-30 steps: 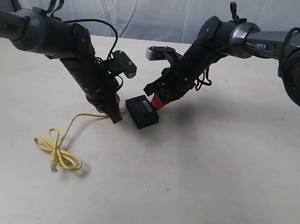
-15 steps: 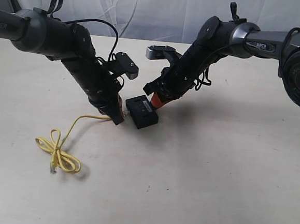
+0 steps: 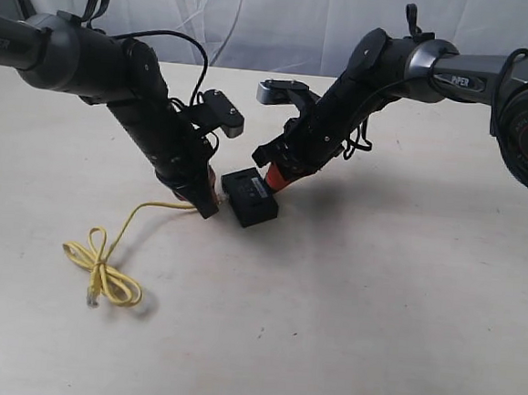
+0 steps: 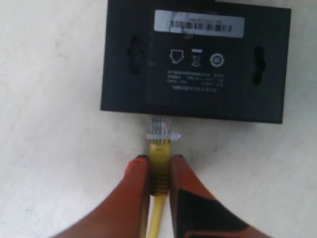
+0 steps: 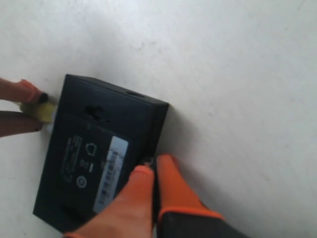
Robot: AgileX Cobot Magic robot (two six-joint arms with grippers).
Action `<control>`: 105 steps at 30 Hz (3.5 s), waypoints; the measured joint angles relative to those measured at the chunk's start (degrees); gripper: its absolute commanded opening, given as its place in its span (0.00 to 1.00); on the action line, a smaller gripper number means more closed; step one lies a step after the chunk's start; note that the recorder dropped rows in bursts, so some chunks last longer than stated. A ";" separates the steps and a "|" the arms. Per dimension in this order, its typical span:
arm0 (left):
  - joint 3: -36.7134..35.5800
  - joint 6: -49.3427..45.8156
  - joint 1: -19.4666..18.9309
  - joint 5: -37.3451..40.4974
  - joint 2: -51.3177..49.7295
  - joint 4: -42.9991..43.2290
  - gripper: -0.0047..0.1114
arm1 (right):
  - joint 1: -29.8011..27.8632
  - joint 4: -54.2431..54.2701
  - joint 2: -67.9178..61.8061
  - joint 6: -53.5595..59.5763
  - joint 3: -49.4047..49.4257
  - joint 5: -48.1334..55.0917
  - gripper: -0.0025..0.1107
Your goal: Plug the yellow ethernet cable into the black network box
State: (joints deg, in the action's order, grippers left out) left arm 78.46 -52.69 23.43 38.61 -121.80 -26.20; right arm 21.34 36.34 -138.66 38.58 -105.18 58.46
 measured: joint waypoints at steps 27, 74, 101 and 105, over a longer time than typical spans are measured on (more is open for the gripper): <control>0.00 10.07 2.34 1.24 0.44 4.07 0.04 | -0.10 0.00 0.00 -1.01 0.00 1.87 0.01; 1.55 10.29 2.56 2.13 0.44 6.71 0.04 | 0.00 0.07 -1.28 -1.26 -0.29 -5.93 0.01; 1.55 12.07 2.68 1.70 0.44 4.62 0.04 | 0.00 3.23 -1.85 -1.26 -0.61 -2.61 0.01; 1.55 12.70 2.68 1.70 0.44 4.74 0.04 | 0.00 3.32 -1.85 -1.26 -0.61 -1.83 0.01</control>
State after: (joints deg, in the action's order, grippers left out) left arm 80.01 -39.99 26.11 40.31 -121.36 -21.46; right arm 21.34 39.67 -140.51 37.32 -105.79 56.63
